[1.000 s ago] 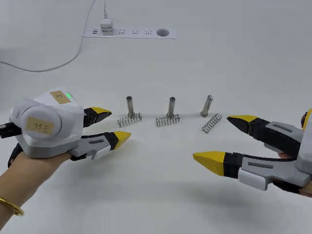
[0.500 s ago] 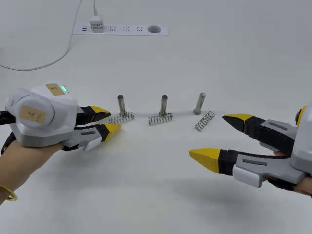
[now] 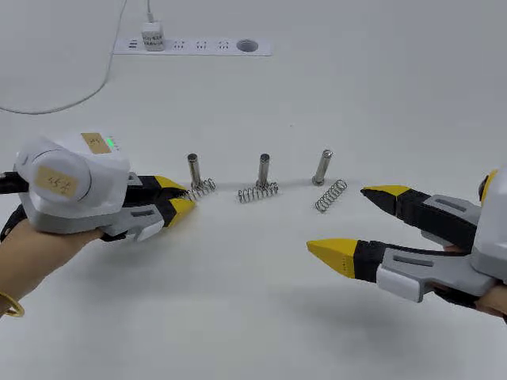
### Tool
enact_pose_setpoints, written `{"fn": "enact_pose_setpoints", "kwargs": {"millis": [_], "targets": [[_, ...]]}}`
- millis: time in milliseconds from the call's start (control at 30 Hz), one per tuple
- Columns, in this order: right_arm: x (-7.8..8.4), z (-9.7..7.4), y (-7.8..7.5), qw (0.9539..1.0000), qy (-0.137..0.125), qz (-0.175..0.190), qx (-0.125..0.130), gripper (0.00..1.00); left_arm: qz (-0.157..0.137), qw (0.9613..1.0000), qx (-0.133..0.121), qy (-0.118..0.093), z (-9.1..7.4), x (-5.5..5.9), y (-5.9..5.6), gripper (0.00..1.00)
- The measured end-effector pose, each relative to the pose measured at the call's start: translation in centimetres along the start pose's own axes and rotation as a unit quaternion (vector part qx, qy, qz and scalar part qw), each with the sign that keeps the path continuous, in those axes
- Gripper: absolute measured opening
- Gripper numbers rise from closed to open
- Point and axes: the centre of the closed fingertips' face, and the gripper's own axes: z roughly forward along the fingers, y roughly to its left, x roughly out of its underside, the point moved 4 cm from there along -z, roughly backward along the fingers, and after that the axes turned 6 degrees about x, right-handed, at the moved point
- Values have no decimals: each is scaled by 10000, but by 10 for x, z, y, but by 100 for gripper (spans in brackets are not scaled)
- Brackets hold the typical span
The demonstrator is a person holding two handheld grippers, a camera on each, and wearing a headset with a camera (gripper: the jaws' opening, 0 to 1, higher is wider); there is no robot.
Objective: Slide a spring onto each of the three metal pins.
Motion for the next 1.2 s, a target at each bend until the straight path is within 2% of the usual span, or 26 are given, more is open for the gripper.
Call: {"fn": "enact_pose_setpoints", "kwargs": {"millis": [133, 400, 600, 700, 833, 1033, 1200], "targets": [[-4, 0, -2, 10000, -32, 0, 11, 63, 25, 10000, 70, 36, -2, 1, -3, 10], [-7, 2, -2, 9999, -89, 117, 35, 62, 56, 9999, 50, 134, -12, 3, -12, 10], [-10, 4, 2, 9998, -126, 161, 22, 62, 28, 10000, 19, 17, -21, -3, -19, 10], [-12, 5, 7, 9997, -145, 199, -23, 61, -51, 9999, 18, -114, -26, -9, -25, 10], [-17, 7, 16, 9997, -185, 121, -99, 59, -192, 9990, -48, -395, -33, -19, -33, 10], [-24, 12, 29, 9992, -270, 170, -244, 57, -333, 9973, -136, -643, -40, -24, -45, 10], [-34, 16, 38, 9971, -464, 444, -400, 51, -555, 9937, -234, -947, -46, -30, -54, 10]]}}
